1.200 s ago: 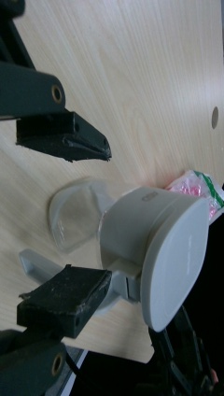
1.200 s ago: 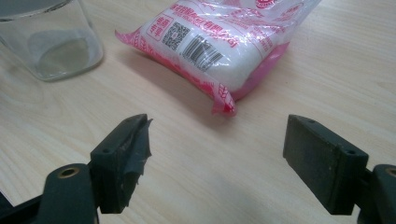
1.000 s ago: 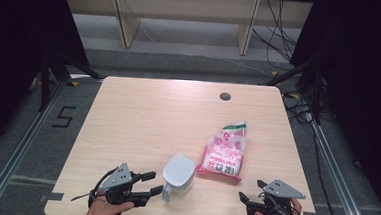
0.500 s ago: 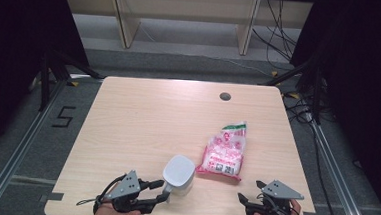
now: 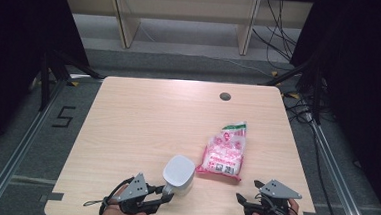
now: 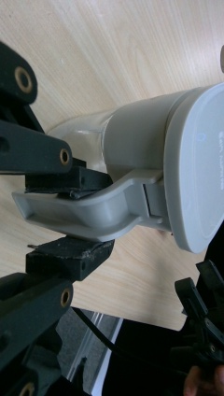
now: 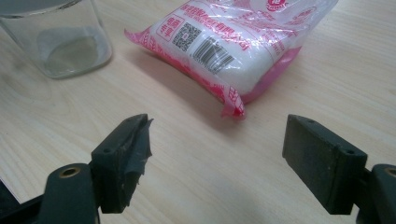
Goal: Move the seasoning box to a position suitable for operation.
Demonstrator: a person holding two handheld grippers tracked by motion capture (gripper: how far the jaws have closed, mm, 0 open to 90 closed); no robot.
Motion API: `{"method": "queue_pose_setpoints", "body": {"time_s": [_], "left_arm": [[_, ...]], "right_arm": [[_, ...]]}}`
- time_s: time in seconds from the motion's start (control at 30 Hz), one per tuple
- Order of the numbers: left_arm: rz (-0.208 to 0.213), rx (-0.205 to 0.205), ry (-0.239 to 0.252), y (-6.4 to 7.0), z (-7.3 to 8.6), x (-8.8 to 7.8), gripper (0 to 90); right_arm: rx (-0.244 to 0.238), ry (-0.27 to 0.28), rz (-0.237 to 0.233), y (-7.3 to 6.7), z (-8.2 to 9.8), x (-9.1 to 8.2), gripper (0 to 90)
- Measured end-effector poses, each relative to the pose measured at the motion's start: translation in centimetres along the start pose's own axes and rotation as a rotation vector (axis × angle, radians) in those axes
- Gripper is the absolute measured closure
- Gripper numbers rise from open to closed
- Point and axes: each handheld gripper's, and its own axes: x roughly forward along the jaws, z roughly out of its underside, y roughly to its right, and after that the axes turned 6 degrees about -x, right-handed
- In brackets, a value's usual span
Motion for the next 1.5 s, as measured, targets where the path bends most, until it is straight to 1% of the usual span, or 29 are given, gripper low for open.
{"method": "queue_pose_setpoints", "body": {"time_s": [0.03,0.07,0.1,0.13,0.17,0.2,0.23,0.27,0.3,0.33,0.37,0.4,0.53,0.57,0.63,0.67,0.7,0.77,0.9,0.93,0.97,1.03,1.07,1.13,1.17,1.27,1.33,1.37,1.5], "left_arm": [[0.0,0.0,0.0,0.0,0.0,0.0,68.2],[-0.011,0.013,-0.001,-0.1,0.0,0.0,68.2],[-0.014,-0.011,0.02,0.0,0.1,0.1,68.1],[-0.044,0.002,0.036,0.0,0.3,0.1,68.2],[-0.044,0.001,0.047,-0.1,0.3,0.3,68.2],[-0.054,0.016,0.029,-0.3,0.2,0.2,68.2],[-0.047,-0.007,0.052,-0.2,0.2,0.4,68.2],[-0.047,-0.007,0.052,-0.2,0.2,0.4,68.2],[-0.066,0.013,0.038,-0.5,0.1,0.4,68.2],[-0.055,0.004,0.048,-0.5,0.1,0.5,68.2],[-0.063,0.001,0.051,-0.5,0.0,0.5,68.2],[-0.063,0.001,0.051,-0.5,0.0,0.5,68.2],[-0.092,0.011,0.05,-1.1,-0.1,0.3,68.2],[-0.093,0.009,0.051,-1.2,-0.1,0.3,68.2],[-0.097,0.008,0.046,-1.4,-0.2,0.3,68.1],[-0.092,0.0,0.058,-1.6,-0.3,0.4,68.1],[-0.112,0.004,0.048,-1.6,-0.4,0.4,68.1],[-0.118,0.0,0.06,-2.0,-0.6,0.9,68.1],[-0.135,0.007,0.051,-2.6,-0.9,1.0,68.1],[-0.15,-0.011,0.074,-3.1,-0.9,1.0,68.0],[-0.15,-0.011,0.074,-3.1,-0.9,1.0,68.0],[-0.17,-0.004,0.063,-3.6,-1.1,0.8,68.0],[-0.176,-0.006,0.077,-3.9,-1.1,0.9,67.9],[-0.182,-0.003,0.073,-4.1,-1.1,0.9,67.8],[-0.19,0.0,0.07,-4.2,-1.2,0.9,67.8],[-0.208,0.008,0.075,-4.6,-1.4,1.2,67.8],[-0.221,0.015,0.066,-4.7,-1.6,1.3,67.8],[-0.226,0.018,0.057,-4.9,-1.8,1.4,67.8],[-0.221,0.012,0.058,-5.3,-2.1,1.8,67.6]], "right_arm": [[0.0,0.0,0.0,0.0,0.0,0.0,24.0],[-0.033,0.005,-0.006,0.3,0.0,0.1,24.0],[-0.03,0.003,-0.004,0.3,0.0,0.0,24.1],[-0.028,0.006,-0.001,0.3,0.0,0.0,24.1],[-0.036,0.018,0.009,0.3,-0.1,0.1,24.2],[-0.024,0.009,0.0,0.2,-0.1,0.1,24.2],[-0.024,0.007,-0.001,0.1,0.0,0.1,24.2],[-0.026,0.007,-0.002,0.2,0.0,0.1,24.2],[-0.025,0.007,0.0,0.1,-0.1,0.1,24.2],[-0.033,0.006,0.01,0.2,-0.1,0.0,24.2],[-0.035,0.007,0.012,0.2,-0.1,0.0,24.3],[-0.034,0.011,-0.006,0.2,-0.1,0.1,24.3],[-0.038,0.009,0.01,0.2,-0.1,0.0,24.3],[-0.037,0.012,-0.006,0.2,-0.1,0.1,24.4],[-0.038,0.012,-0.006,0.2,-0.1,0.1,24.4],[-0.04,0.01,-0.004,0.2,-0.1,0.1,24.4],[-0.04,0.01,-0.004,0.2,-0.1,0.1,24.4],[-0.044,0.011,0.005,0.2,-0.2,0.0,24.5],[-0.042,0.009,0.005,0.1,-0.1,0.0,24.5],[-0.04,0.009,0.005,0.1,-0.2,0.0,24.6],[-0.041,0.012,0.004,0.1,-0.2,0.0,24.5],[-0.039,0.011,0.002,0.1,-0.1,0.0,24.5],[-0.028,0.008,0.001,0.0,-0.1,0.0,24.6],[-0.02,0.006,0.001,0.0,-0.1,0.1,24.5],[-0.059,0.018,0.011,0.2,-0.2,0.1,24.5],[-0.053,-0.005,-0.02,0.2,-0.1,0.2,24.6],[-0.037,0.006,0.006,0.0,-0.2,0.2,24.6],[-0.038,0.004,0.003,0.0,-0.2,0.2,24.6],[-0.043,-0.006,-0.008,0.1,-0.2,0.3,24.6]]}}
